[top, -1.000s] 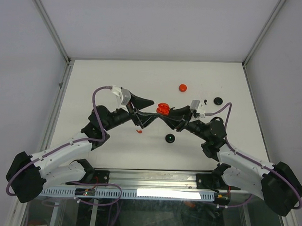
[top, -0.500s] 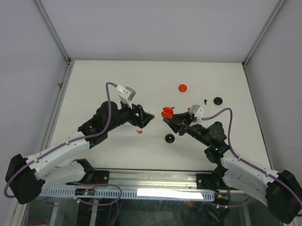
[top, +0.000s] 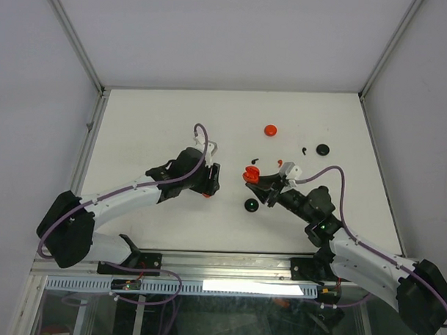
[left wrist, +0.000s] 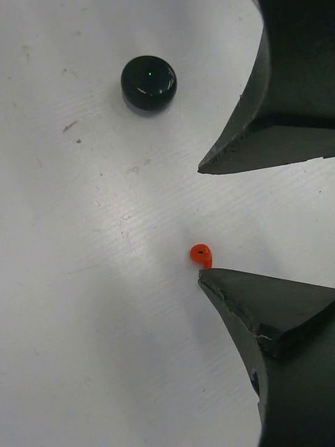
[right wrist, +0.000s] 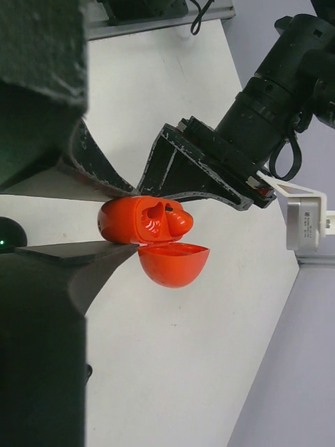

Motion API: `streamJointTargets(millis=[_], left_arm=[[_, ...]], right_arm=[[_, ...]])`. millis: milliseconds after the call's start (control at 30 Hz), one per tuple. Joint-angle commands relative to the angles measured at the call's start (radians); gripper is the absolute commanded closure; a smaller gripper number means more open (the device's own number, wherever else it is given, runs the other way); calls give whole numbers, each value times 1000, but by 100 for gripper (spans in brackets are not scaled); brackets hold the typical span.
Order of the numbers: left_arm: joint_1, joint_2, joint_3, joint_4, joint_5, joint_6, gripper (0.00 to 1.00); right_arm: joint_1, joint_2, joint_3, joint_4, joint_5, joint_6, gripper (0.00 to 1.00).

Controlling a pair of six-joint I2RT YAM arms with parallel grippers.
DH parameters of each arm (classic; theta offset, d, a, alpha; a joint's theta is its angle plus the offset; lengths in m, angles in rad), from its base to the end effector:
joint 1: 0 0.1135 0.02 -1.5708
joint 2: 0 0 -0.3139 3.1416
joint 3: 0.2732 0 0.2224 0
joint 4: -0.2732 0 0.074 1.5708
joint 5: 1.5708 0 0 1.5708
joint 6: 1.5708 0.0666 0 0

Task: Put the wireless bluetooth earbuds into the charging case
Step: Pick up the earbud from the center of the board.

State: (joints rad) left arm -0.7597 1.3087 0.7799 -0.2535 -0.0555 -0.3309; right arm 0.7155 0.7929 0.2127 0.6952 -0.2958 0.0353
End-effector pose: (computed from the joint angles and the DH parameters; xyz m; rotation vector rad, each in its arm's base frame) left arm 0.1863 -0.1719 0.2614 0.4836 2.3513 -0.4610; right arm 0.0994 0.1121 0.2857 -0.7340 1.3254 0.8219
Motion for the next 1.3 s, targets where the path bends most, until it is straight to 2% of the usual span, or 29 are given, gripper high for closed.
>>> streamJointTargets(millis=[0, 533, 833, 1100, 1267], left_arm=[[-7, 55, 71, -45, -42, 31, 43], [-86, 261, 171, -216, -262, 87, 37], [-92, 320, 203, -247, -302, 84, 37], [-92, 368, 248, -256, -360, 58, 42], [-82, 402, 280, -283, -404, 32, 49]], right_arm=[[1, -25, -4, 33, 64, -51, 100], [0, -54, -13, 18, 77, -55, 100], [-2, -62, -17, 20, 76, -54, 100], [-2, -73, -21, 18, 81, -54, 100], [-3, -79, -21, 15, 81, -54, 100]])
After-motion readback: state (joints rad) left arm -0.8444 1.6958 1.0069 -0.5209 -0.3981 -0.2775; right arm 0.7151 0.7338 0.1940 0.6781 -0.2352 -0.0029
